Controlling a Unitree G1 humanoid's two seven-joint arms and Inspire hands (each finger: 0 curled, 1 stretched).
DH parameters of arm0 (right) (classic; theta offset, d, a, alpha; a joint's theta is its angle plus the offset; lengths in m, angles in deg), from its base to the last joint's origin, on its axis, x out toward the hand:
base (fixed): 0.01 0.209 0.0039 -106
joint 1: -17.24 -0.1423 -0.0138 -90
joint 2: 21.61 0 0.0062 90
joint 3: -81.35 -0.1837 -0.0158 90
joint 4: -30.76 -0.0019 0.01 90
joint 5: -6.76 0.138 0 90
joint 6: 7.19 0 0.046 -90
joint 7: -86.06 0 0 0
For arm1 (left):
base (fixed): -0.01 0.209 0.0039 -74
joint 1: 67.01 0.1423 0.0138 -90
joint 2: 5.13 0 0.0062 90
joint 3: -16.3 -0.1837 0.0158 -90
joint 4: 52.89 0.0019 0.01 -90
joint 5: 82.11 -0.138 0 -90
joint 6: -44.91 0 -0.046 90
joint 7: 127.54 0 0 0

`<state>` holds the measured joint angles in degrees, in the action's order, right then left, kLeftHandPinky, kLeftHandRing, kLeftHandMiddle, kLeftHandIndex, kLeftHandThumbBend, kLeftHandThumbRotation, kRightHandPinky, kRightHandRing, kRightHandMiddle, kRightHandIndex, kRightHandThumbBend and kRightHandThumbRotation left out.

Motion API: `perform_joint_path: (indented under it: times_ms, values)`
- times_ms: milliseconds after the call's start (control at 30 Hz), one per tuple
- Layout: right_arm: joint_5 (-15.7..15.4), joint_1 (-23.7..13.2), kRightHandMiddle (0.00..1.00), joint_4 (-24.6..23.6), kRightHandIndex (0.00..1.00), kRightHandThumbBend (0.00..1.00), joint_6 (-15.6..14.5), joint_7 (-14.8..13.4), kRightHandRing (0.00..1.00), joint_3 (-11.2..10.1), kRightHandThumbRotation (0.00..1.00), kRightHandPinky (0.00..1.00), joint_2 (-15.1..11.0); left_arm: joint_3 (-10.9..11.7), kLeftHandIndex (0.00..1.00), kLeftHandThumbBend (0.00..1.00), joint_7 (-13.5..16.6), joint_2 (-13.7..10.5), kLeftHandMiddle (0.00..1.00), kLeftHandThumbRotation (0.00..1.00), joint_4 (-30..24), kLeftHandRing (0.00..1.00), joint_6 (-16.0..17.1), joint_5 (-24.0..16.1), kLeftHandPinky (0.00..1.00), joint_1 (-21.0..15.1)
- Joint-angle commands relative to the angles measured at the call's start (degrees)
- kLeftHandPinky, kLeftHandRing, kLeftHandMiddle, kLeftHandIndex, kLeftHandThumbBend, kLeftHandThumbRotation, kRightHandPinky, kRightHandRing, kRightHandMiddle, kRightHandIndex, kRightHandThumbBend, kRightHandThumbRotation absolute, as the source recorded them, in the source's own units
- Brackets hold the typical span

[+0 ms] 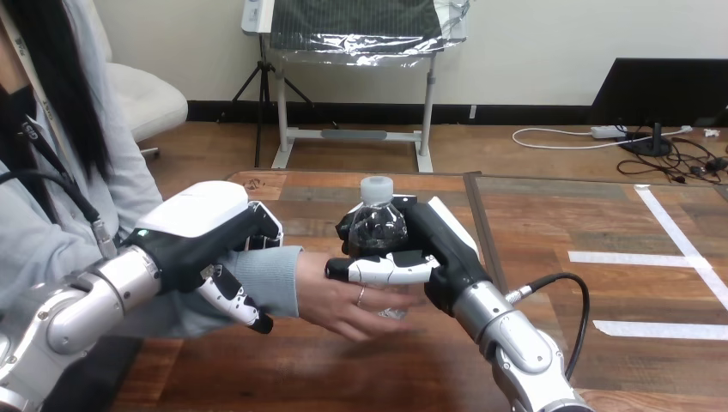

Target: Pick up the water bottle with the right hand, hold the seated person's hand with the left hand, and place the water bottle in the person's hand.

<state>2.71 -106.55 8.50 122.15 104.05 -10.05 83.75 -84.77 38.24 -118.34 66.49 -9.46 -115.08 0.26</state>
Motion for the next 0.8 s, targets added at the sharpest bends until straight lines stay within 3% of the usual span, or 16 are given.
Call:
perform_joint_path:
  times_ms: [0,133,233,767]
  values:
    - [1.0,-1.7,0.42,-3.7,0.45,0.84,3.0,0.5,0.35,0.3,0.0,0.3,1.1,1.2,0.29,0.85,0.1,0.3,0.3,0.0,-4.8,0.23,0.0,2.3,0.18,-5.9]
    - [1.8,-1.4,0.42,-3.7,0.45,0.83,3.6,1.8,0.35,0.1,0.0,0.3,1.7,1.3,0.29,0.85,0.3,0.2,0.3,0.0,-4.7,0.23,0.3,2.3,0.18,-5.8]
    - [1.2,-1.1,0.42,-4.1,0.45,0.84,3.7,1.0,0.34,0.7,0.0,0.29,1.9,1.6,0.29,0.85,-1.0,0.3,0.3,0.0,-6.5,0.24,-1.8,2.4,0.19,-5.3]
    - [3.7,0.0,0.4,-5.6,0.45,0.83,3.4,3.4,0.33,1.2,0.0,0.28,3.8,1.7,0.29,0.86,0.4,0.4,0.3,0.0,-6.1,0.24,-0.5,2.1,0.19,-5.1]
